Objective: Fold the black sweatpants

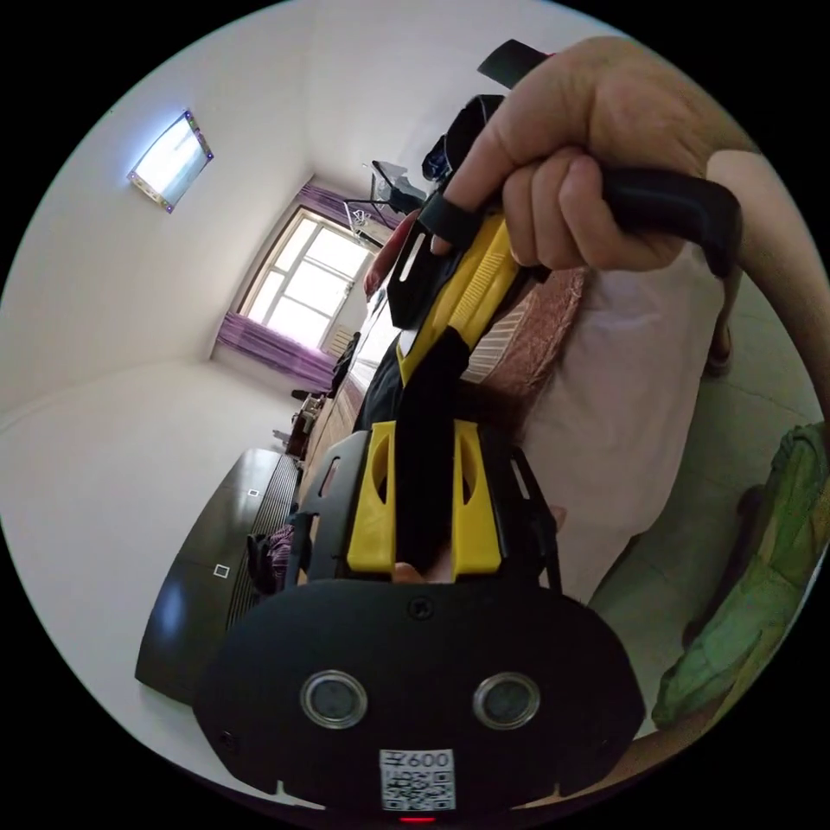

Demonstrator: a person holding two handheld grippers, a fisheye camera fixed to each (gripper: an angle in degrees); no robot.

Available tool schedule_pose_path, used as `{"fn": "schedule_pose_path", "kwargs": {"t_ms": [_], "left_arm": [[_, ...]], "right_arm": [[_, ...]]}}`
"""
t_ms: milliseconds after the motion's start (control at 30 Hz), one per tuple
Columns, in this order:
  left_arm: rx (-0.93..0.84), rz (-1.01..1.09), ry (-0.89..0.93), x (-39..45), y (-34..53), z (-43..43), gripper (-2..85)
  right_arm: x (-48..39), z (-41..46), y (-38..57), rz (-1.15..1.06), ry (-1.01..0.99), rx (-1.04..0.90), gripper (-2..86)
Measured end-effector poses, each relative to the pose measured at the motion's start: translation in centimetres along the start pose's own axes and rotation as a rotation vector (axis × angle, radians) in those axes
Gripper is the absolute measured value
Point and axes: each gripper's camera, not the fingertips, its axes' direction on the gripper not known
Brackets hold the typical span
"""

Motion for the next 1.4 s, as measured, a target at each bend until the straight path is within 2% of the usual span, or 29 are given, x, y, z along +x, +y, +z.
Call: {"fn": "schedule_pose_path", "kwargs": {"t_ms": [100, 233, 400, 633, 733, 900, 1000, 1067, 1133, 1267, 1400], "left_arm": [[-0.012, -0.051, 0.044, -2.6, 1.7, 1.4, 7.6], [-0.017, -0.028, 0.014, -4.3, 4.0, 2.6, 7.7], [-0.135, -0.015, 0.007, -6.4, 7.9, 5.5, 8.1], [-0.255, -0.158, 0.045, -14.6, 18.4, 9.0, 8.4], [-0.225, -0.208, 0.117, -17.7, 21.7, 9.2, 8.9], [-0.225, -0.035, 0.091, -16.9, 23.2, 9.4, 6.9], [-0.205, 0.149, -0.005, -14.8, 24.5, 9.0, 5.8], [-0.165, 0.358, -0.106, -12.4, 26.4, 8.6, 5.1], [-0.139, 0.46, -0.137, -11.4, 28.0, 8.7, 4.0], [-0.142, 0.455, -0.082, -12.2, 31.0, 9.1, 1.0], [-0.14, 0.444, -0.11, -11.5, 33.8, 9.4, 0.3]], "right_arm": [[-1.0, -0.2, 0.1, 0.005, -0.014, 0.007, -0.8], [-2.2, -0.2, 0.6, 0.008, -0.039, 0.005, -0.8], [-2.9, -1.1, 1.3, 0.019, -0.067, 0.022, -0.8], [-3.5, -4.8, 2.7, 0.023, -0.095, 0.075, -0.8], [-4.0, -6.4, 3.6, 0.016, -0.1, 0.099, -0.8], [-4.5, -5.6, 5.0, 0.035, -0.042, 0.074, -0.4], [-3.7, -4.9, 6.0, 0.08, -0.015, 0.1, 0.9], [-3.8, -4.0, 6.9, 0.064, -0.051, 0.1, 3.0], [-4.2, -3.2, 7.3, 0.06, -0.074, 0.099, 4.8], [-6.6, -0.8, 7.7, 0.053, -0.054, 0.058, 7.3], [-8.2, 2.1, 7.6, 0.037, 0.014, -0.005, 6.4]]}}
